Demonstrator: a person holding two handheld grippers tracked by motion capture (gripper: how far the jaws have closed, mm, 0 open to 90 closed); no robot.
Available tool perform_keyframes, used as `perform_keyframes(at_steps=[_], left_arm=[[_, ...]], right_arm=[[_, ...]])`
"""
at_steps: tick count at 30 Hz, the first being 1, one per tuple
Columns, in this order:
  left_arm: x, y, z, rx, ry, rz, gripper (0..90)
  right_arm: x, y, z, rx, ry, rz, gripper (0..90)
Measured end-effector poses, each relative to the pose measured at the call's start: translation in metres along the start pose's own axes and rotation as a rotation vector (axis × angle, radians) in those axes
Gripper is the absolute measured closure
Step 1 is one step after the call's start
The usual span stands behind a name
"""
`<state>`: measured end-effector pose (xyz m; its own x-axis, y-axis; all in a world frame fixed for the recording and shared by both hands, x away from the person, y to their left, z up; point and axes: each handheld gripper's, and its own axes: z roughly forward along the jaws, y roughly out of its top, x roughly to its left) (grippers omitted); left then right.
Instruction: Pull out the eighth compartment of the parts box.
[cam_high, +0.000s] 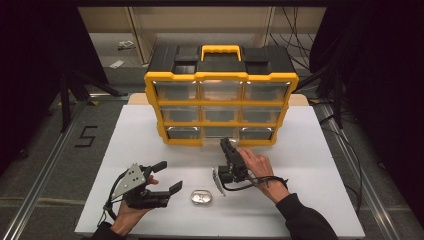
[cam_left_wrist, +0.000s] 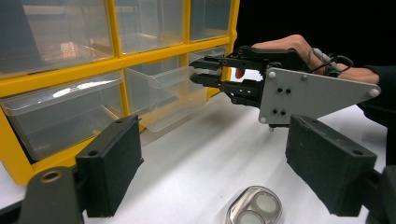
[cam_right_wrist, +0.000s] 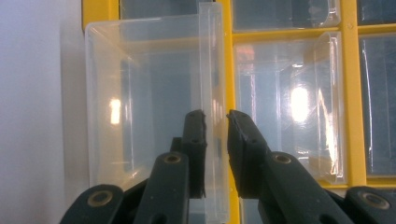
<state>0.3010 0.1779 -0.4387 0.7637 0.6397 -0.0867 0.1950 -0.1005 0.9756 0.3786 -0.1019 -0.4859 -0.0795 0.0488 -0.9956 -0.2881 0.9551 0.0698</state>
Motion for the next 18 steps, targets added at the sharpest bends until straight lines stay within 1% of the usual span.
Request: perform_keyframes(at_steps=[4,5,8,10,11,12,18], left_arm=[[-0.0001,-0.0001,0.0001,0.0,-0.001,-0.002,18.2],[-0.0001,0.0,0.0001,0.0,-0.001,-0.002,18.3],[-0.0002,0.0,0.0,-0.002,-0.001,-0.003,18.2],[0.0,0.0,-0.0002,-0.001,-0.001,-0.001,18.2],[-0.0002,0.0,-0.0001,-0.001,-0.001,-0.002,18.2],[-0.0002,0.0,-0.0001,0.0,-0.001,-0.001,18.2],[-0.0002,0.0,0.0,-0.002,-0.004,-0.002,18.2]], right_arm=[[-0.0001,0.0001,-0.0026,-0.006,-0.001,-0.006,78.2],[-0.0011,0.0002,-0.0024,-0.016,-0.005,-0.02,78.2],[-0.0006,0.0004,-0.0042,-0.012,-0.004,-0.016,78.3],[-0.0013,0.0002,-0.0044,-0.024,-0.008,-0.028,78.3],[-0.0012,0.0001,-0.0049,-0.025,-0.008,-0.027,78.3],[-0.0002,0.0,-0.0061,-0.015,-0.002,-0.014,78.4],[0.0001,0.0002,-0.0087,-0.015,-0.001,-0.015,78.4]])
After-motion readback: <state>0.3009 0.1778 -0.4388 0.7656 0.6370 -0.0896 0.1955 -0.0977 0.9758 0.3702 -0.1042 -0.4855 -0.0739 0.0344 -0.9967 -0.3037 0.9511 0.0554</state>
